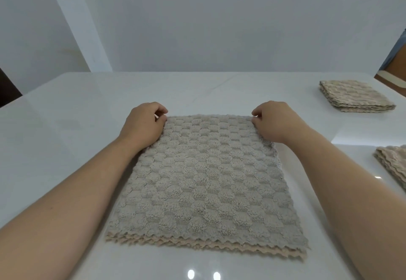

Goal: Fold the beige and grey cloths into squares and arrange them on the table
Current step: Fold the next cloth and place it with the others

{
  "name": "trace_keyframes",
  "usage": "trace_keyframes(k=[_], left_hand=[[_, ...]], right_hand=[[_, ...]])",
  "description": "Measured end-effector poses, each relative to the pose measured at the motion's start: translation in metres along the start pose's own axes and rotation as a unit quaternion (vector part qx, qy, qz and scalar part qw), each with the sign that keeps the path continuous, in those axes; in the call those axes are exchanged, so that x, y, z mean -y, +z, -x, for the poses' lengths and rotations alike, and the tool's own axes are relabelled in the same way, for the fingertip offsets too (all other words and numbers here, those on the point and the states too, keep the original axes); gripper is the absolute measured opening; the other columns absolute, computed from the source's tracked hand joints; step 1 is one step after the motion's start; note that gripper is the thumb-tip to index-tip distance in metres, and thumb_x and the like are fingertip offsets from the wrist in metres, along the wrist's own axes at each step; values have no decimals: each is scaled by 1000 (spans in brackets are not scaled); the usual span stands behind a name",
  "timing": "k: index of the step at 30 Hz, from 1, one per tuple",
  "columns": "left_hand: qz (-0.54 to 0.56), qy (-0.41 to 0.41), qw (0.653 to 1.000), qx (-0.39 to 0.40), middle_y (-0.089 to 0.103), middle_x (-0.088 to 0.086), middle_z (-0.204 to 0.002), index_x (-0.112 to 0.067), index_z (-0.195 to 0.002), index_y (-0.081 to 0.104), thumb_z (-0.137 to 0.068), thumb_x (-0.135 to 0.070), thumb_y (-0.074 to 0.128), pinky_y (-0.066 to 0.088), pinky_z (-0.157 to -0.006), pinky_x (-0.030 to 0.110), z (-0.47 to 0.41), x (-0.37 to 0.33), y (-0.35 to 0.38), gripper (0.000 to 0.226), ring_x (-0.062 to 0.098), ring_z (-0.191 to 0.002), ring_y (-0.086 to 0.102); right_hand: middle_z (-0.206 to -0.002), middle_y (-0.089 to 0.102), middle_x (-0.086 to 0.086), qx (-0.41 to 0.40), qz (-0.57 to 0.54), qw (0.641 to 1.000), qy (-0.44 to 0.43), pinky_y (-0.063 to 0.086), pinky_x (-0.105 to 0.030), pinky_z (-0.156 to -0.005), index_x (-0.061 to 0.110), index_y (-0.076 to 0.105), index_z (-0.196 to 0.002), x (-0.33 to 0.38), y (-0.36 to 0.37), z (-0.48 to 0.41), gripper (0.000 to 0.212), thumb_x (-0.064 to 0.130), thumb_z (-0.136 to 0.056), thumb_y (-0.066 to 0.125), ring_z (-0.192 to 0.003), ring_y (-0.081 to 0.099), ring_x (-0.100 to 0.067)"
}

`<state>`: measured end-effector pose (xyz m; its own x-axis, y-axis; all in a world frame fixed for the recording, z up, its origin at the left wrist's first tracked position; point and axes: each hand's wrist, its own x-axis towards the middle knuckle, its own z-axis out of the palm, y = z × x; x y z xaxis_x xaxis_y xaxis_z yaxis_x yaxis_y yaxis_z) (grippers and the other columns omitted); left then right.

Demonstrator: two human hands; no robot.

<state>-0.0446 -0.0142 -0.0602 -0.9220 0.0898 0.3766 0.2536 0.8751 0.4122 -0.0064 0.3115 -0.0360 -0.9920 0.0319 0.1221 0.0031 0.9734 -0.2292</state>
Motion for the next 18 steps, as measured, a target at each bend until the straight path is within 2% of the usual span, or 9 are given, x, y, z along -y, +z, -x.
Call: trace_keyframes(k=[2, 4, 8, 11, 13, 15, 18], left_hand=[[18, -5, 1000, -12, 65, -12, -95, -24, -107, 70, -95, -20, 63, 45, -79, 24, 1, 0, 1, 14, 2, -78, 58], [45, -13, 999, -27, 67, -9, -95, -22, -106, 70, -93, -17, 65, 40, -73, 14, 2, -1, 2, 15, -2, -77, 58], [85, -27, 995, -35, 70, -10, -100, -22, -115, 70, -92, -16, 66, 38, -72, 7, 5, -2, 2, 24, -5, -77, 60], [128, -60, 989, -42, 69, -16, -94, -25, -116, 72, -92, -19, 69, 40, -74, 4, 5, 0, 3, 25, -6, -79, 62], [147, -80, 985, -50, 68, -16, -90, -26, -111, 73, -90, -19, 70, 48, -79, 12, 6, 2, 2, 23, 0, -80, 63], [160, -90, 981, -58, 69, -12, -89, -27, -107, 74, -89, -19, 71, 56, -84, 28, 7, 4, 1, 20, 8, -82, 66], [168, -84, 980, -71, 68, -12, -90, -28, -106, 73, -90, -18, 69, 56, -85, 34, 8, 4, 1, 19, 13, -81, 65]], right_hand=[[-115, 72, -6, -13, -18, 1000, -11, 55, -43, -92, 15, 74, -112, -1, 1, 1, 26, 27, -99, 55, -109, 64, -30], [-126, 69, -5, -23, -30, 999, -18, 51, -43, -100, 16, 69, -125, 0, 0, 3, 31, 28, -100, 55, -120, 60, -27], [-120, 67, -9, -37, -33, 998, -29, 51, -42, -98, 17, 71, -123, -1, -2, 3, 31, 28, -98, 58, -117, 59, -28], [-112, 65, -7, -41, -25, 998, -30, 52, -41, -93, 20, 73, -117, -1, -4, 4, 26, 27, -94, 62, -111, 60, -29], [-105, 61, -4, -46, -22, 998, -32, 52, -40, -89, 23, 72, -111, 0, -5, 7, 21, 24, -93, 63, -106, 59, -28], [-100, 55, -1, -48, -38, 997, -36, 51, -39, -85, 24, 69, -102, 1, -7, 9, 14, 19, -91, 63, -102, 58, -26], [-99, 56, 0, -54, -66, 996, -29, 52, -39, -82, 25, 62, -92, 3, -10, 14, 10, 17, -89, 64, -97, 56, -23]])
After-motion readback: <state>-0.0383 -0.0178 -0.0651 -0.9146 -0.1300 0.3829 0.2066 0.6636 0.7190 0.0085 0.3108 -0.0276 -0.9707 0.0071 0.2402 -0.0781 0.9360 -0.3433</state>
